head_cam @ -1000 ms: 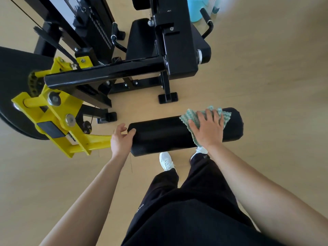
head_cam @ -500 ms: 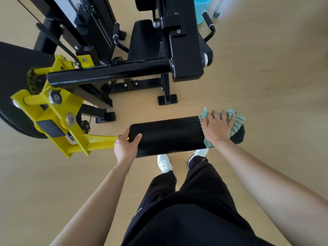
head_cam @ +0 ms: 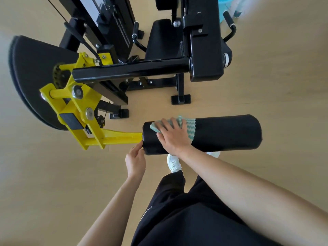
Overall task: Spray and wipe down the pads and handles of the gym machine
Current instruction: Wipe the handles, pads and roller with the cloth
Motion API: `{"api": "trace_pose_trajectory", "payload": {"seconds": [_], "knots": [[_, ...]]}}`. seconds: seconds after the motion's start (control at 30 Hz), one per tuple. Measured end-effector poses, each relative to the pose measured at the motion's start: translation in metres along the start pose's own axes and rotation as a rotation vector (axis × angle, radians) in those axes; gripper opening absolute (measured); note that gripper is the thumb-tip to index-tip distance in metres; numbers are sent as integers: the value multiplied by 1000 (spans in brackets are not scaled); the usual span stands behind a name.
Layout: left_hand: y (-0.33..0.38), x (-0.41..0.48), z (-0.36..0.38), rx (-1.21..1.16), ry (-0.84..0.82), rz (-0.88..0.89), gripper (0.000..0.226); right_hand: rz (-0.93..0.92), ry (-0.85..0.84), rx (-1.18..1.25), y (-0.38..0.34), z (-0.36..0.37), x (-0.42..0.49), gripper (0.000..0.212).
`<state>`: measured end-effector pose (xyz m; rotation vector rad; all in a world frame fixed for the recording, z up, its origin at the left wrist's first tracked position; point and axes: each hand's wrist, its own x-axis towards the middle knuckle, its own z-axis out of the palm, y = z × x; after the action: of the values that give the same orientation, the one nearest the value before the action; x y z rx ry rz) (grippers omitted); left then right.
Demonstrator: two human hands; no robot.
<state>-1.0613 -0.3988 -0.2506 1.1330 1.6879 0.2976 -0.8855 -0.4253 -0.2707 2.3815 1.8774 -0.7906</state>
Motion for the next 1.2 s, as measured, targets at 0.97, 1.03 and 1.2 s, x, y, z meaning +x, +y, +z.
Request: {"api": "trace_pose_trajectory", "payload": {"seconds": [0.97, 1.03, 1.2], "knots": [[56, 40, 29, 367, 5, 155, 55, 773, 231, 82, 183, -15, -92, 73], [60, 43, 30, 393, -1, 149, 58, 824, 216, 127, 197, -23, -95, 78], [49, 40, 29, 413, 18, 176, 60, 695, 112, 55, 181, -26, -79, 80]]}}
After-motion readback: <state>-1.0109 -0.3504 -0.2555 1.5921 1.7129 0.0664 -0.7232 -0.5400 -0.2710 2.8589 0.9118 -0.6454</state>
